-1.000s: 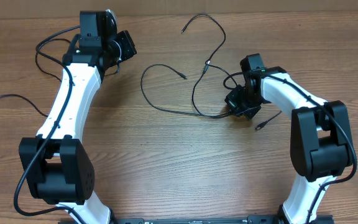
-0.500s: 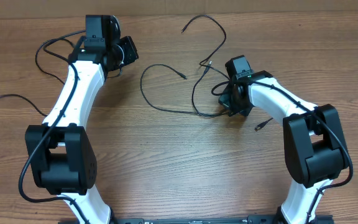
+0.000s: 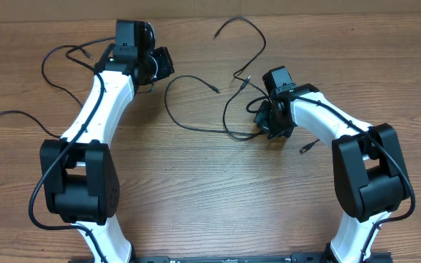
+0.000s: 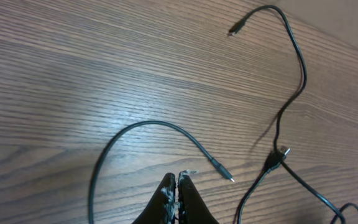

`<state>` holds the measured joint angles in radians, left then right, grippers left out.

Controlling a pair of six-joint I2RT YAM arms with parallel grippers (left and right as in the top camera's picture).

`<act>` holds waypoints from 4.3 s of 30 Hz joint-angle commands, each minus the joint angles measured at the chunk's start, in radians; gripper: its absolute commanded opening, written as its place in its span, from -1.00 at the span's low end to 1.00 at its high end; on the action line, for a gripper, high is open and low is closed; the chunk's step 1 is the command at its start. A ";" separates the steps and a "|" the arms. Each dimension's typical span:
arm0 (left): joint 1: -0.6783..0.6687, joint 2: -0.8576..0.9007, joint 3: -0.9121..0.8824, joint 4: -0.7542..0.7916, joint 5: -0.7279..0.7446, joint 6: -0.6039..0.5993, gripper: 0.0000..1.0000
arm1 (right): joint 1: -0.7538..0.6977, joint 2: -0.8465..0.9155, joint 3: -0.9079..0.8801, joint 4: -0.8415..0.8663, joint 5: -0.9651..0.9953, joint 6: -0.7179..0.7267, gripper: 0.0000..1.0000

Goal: Untangle cables

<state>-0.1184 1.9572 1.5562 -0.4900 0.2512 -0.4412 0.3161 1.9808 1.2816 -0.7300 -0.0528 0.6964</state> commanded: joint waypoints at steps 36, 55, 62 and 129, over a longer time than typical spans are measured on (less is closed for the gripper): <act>-0.023 0.013 -0.003 0.006 0.004 0.019 -0.41 | -0.142 -0.262 -0.018 -0.056 -0.016 -0.066 1.00; -0.023 0.013 -0.003 0.005 0.004 0.019 -0.28 | -0.172 -0.262 -0.103 -0.095 0.126 -0.066 1.00; -0.023 0.013 -0.003 0.005 0.004 0.019 -0.24 | -0.172 -0.262 -0.103 -0.087 0.126 -0.065 1.00; -0.231 0.018 -0.003 0.024 0.000 0.015 0.99 | -0.395 -0.262 -0.183 -0.088 0.119 0.040 1.00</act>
<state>-0.3237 1.9640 1.5562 -0.4706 0.2508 -0.4370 -0.0784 1.7287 1.1049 -0.8238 0.0681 0.7300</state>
